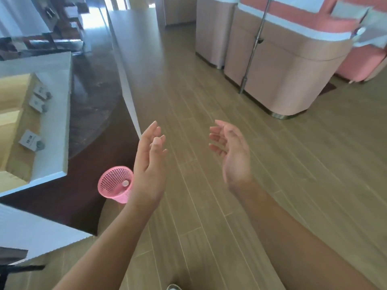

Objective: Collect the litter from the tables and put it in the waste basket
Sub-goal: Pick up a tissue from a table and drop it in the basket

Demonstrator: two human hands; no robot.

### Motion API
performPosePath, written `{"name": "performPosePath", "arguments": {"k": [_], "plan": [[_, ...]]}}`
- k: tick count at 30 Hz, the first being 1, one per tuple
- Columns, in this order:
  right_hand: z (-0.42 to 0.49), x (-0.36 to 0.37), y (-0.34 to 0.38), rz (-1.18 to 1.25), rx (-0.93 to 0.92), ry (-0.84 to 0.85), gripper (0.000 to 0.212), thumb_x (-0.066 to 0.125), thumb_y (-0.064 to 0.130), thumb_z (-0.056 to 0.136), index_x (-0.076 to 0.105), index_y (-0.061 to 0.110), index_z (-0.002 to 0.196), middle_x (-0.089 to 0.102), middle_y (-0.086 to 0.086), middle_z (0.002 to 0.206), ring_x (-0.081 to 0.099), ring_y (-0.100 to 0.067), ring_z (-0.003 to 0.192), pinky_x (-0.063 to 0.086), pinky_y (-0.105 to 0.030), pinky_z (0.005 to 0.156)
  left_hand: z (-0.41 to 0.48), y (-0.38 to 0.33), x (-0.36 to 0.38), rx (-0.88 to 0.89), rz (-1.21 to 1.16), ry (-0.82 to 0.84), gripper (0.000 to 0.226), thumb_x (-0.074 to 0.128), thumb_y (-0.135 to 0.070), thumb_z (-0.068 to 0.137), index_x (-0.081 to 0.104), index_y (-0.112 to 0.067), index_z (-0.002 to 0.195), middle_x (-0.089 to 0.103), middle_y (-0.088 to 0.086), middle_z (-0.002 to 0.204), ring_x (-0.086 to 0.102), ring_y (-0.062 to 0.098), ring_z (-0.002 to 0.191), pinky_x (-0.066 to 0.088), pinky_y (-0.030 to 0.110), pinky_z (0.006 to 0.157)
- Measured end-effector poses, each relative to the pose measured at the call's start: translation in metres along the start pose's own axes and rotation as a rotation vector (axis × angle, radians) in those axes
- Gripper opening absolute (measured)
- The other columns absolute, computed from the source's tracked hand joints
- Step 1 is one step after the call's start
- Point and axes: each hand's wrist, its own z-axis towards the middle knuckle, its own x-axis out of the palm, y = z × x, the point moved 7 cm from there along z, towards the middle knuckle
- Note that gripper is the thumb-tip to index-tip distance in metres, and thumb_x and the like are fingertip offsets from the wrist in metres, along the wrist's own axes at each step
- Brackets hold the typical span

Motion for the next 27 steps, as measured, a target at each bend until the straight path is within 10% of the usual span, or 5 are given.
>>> {"name": "performPosePath", "arguments": {"k": [27], "plan": [[-0.292,-0.556,0.246,-0.16,-0.364,-0.776,0.037,0.055,0.059,0.083,0.077,0.039,0.107,0.075,0.004,0.115,0.067,-0.013,0.112,0.051,-0.043,0.102,-0.353,-0.132,0.491,0.114,-0.211,0.874,0.043,0.035,-0.061,0.098,0.049,-0.043,0.136,0.051,-0.023,0.145,0.053,0.0,0.139,0.05,0.04,0.114]]}}
